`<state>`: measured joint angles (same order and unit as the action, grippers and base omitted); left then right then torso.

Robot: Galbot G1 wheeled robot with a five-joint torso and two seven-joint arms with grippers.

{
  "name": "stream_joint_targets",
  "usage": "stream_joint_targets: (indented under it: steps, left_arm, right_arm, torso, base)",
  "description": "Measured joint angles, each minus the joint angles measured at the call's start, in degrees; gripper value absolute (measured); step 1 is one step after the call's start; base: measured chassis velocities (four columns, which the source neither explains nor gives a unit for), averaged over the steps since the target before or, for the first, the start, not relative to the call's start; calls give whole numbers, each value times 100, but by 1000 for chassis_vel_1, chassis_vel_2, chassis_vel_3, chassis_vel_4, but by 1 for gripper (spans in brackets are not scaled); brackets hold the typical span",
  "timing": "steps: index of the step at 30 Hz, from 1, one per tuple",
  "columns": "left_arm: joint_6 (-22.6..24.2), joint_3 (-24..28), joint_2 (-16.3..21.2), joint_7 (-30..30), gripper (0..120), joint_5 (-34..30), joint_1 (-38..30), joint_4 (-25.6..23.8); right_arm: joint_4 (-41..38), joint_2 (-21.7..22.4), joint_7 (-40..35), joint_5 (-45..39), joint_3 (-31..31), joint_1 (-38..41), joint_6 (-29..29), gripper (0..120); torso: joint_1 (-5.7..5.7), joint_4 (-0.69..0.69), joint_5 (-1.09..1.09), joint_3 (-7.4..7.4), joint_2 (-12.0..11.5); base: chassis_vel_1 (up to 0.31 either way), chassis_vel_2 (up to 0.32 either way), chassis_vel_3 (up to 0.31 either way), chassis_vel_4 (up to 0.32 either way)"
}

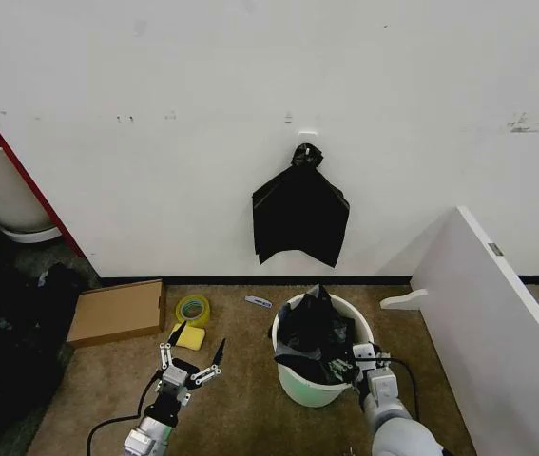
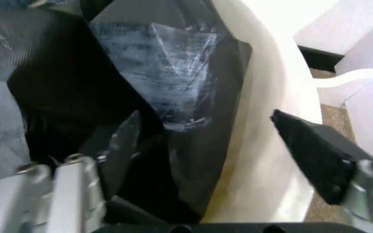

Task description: Place the garbage bag over the trash bin.

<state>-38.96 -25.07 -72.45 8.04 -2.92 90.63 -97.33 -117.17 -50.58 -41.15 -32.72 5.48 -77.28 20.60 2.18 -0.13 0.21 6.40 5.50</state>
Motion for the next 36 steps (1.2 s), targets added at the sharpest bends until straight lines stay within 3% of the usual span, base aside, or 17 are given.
stream_joint_targets:
  steps: [15,16,21,27,36]
  left_arm:
    - [-14,36,-70,-20,100,108,97,-72]
    - [-17,31,-73,-23,100,120,113,-94]
    - [-20,29,-82,-25,100,139,130,-123]
    - [-21,37,-104,-28,100,162,135,-138]
    - [-90,192,-44,39,100,258,59,-55]
  right_arm:
    - [147,-167,-20,245,60,-39,66,22]
    - [165,-199,-22,265,58,-24,63,14]
    - [196,-269,-32,286,49,22,58,0]
    - [-88,-304,-59,138,-41,17,-37,0]
    - [-1105,-190,-280,-1021,-363,88,13,0]
  torso:
    - [0,-1,-1,0,0]
    - [0,0,0,0,0]
    - [0,0,0,0,0]
    - [0,0,0,0,0]
    - [0,0,-1,0,0]
  base:
    - [0,0,0,0]
    - [0,0,0,0]
    - [0,0,0,0]
    - [0,0,0,0]
    - [0,0,0,0]
